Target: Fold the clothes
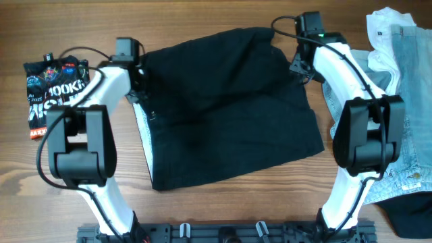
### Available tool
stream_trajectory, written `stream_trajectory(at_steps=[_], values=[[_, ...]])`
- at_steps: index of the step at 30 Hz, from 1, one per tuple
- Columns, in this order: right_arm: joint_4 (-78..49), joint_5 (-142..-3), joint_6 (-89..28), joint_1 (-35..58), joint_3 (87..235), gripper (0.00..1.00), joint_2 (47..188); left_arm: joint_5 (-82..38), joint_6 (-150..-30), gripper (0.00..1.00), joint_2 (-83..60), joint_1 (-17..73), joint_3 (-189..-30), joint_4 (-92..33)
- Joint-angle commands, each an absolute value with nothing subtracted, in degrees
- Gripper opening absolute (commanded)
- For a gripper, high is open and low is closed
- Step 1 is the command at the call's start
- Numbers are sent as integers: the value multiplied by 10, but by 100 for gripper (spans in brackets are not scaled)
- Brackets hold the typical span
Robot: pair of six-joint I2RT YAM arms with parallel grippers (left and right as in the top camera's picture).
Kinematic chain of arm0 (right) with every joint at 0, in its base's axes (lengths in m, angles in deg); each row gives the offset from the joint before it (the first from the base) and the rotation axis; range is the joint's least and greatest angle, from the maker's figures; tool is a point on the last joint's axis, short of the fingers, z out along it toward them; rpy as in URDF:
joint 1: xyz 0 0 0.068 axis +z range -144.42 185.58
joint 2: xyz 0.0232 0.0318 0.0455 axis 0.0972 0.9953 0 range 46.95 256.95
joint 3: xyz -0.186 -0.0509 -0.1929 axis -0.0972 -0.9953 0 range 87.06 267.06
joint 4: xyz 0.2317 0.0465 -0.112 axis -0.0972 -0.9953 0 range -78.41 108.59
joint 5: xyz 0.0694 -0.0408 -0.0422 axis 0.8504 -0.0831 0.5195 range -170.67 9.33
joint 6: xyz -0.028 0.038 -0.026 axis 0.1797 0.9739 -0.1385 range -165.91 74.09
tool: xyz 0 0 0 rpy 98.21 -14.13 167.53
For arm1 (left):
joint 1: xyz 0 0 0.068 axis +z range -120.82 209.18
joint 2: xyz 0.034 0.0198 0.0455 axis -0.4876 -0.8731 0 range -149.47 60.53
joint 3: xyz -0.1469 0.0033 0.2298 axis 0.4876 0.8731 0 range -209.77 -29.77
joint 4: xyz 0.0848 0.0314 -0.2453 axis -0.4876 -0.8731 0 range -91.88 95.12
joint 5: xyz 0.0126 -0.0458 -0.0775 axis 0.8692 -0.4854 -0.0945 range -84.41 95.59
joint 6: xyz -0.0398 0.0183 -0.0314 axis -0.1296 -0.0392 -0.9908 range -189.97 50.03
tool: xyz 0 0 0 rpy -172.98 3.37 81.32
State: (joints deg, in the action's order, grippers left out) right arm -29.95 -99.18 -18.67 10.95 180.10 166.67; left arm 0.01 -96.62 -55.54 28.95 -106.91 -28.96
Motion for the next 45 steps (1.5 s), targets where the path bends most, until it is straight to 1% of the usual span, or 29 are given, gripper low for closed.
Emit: stream_trajectory(at_steps=[1, 2, 4, 6, 8, 13, 14, 16, 17, 22, 24, 25, 26, 27, 28, 32, 36, 39, 40, 41, 42, 43, 45], values=[[-320, -871, -251, 90, 1797, 57, 1666, 36, -942, 47, -567, 337, -1144, -320], [-344, -838, -251, 86, 1797, 57, 1666, 28, -942, 49, -567, 343, -1167, -347], [-376, -823, -253, 84, 1797, 59, 1666, 3, -942, 59, -567, 345, -1184, -404], [-398, -818, -264, 85, 1797, 60, 1666, -32, -942, 63, -567, 343, -1177, -464], [-405, -819, -265, 85, 1797, 61, 1666, -39, -944, 64, -567, 339, -1160, -477], [-420, -818, -264, 85, 1797, 61, 1666, -40, -944, 64, -568, 335, -1094, -408], [-422, -818, -264, 85, 1797, 61, 1666, -39, -943, 63, -568, 335, -1084, -380], [-426, -818, -264, 85, 1797, 61, 1666, -40, -944, 58, -568, 335, -1075, -337], [-432, -819, -264, 85, 1797, 61, 1666, -40, -944, 57, -568, 335, -1075, -314], [-434, -819, -264, 85, 1797, 61, 1666, -40, -944, 56, -568, 336, -1076, -276], [-434, -819, -264, 85, 1797, 61, 1666, -40, -944, 53, -568, 336, -1076, -265], [-434, -819, -264, 85, 1797, 61, 1666, -40, -944, 48, -568, 336, -1076, -263], [-434, -819, -263, 85, 1797, 61, 1666, -39, -944, 33, -568, 336, -1076, -261], [-434, -819, -263, 85, 1797, 61, 1666, -39, -944, 16, -568, 336, -1076, -252], [-435, -819, -263, 85, 1797, 61, 1666, -39, -944, 4, -568, 336, -1076, -241], [-439, -819, -263, 85, 1797, 61, 1666, -16, -944, 4, -568, 342, -1106, -188], [-441, -819, -262, 85, 1797, 61, 1666, -14, -944, 4, -568, 360, -1205, -198], [-449, -819, -251, 85, 1797, 60, 1666, -12, -943, 4, -568, 370, -1228, -241], [-451, -819, -249, 84, 1797, 61, 1666, -12, -941, 22, -568, 371, -1228, -265], [-450, -819, -249, 85, 1797, 61, 1666, -12, -941, 50, -568, 371, -1228, -294], [-449, -818, -249, 85, 1797, 62, 1666, -12, -942, 69, -568, 371, -1228, -312], [-440, -818, -250, 85, 1797, 65, 1666, -14, -942, 86, -568, 370, -1228, -360], [-407, -790, -280, 85, 1797, 67, 1666, -26, -942, 88, -568, 369, -1228, -458]])
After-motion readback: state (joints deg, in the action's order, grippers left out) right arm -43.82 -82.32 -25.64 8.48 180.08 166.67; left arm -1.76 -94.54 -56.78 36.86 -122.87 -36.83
